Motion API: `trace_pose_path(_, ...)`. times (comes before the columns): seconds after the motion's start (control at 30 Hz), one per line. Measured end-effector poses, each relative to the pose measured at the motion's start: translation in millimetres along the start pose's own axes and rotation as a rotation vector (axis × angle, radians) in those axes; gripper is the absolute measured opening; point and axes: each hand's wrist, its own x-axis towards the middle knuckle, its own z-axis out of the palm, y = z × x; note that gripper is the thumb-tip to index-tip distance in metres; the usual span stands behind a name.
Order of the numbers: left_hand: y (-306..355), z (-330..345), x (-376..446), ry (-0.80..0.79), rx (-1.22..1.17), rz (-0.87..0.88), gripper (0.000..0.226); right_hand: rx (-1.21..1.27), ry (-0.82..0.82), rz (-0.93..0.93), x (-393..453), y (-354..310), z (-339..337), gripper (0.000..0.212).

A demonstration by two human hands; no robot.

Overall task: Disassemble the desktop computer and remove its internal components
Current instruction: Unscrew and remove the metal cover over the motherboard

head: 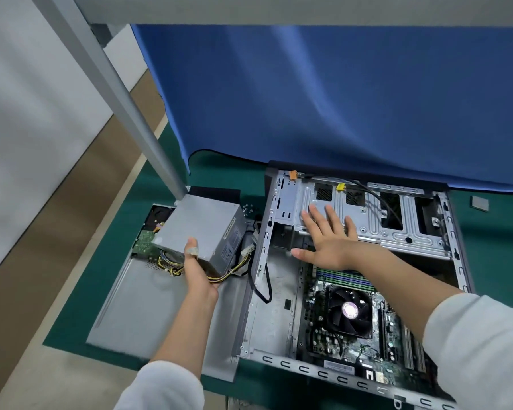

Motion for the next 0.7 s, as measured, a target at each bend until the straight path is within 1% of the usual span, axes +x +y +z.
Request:
trace_pose_path(0.13, -2, 2, 12, 0.019, -0.051, -0.009, 0.058, 0.017, -0.025, -0.001, -2, -1, -2, 0.093)
trace_pose_path(0.27, -3, 8, 17, 0.063, -0.131, 0.021, 0.06, 0.021, -0.036, -0.009, -4, -2, -4, 0.096)
trace_pose_path(0.37, -9, 10, 19, 0.071, -0.109, 0.038, 0.062, 0.02, -0.031, -0.012, -4, -2, -4, 0.097)
trace_pose_path(0.43, -10, 10, 23, 0.082, -0.097, 0.04, 0.057, 0.025, -0.028, -0.013, -4, -1, -3, 0.097)
trace_pose_path(0.5, -10, 12, 25, 0.082, -0.087, 0.048, 0.045, 0.03, -0.022, -0.016, -4, -1, -2, 0.098)
trace_pose_path(0.57, -10, 11, 26, 0.073, -0.079, 0.046, 0.038, 0.034, -0.016, -0.018, -4, 0, -1, 0.098)
trace_pose_path(0.63, -8, 8, 27, 0.06, -0.059, 0.028, 0.038, 0.038, -0.011, -0.021, -4, 0, -1, 0.098)
trace_pose_path(0.7, -5, 3, 29, 0.035, -0.032, 0.0, 0.042, 0.04, -0.003, -0.026, -5, -1, -2, 0.098)
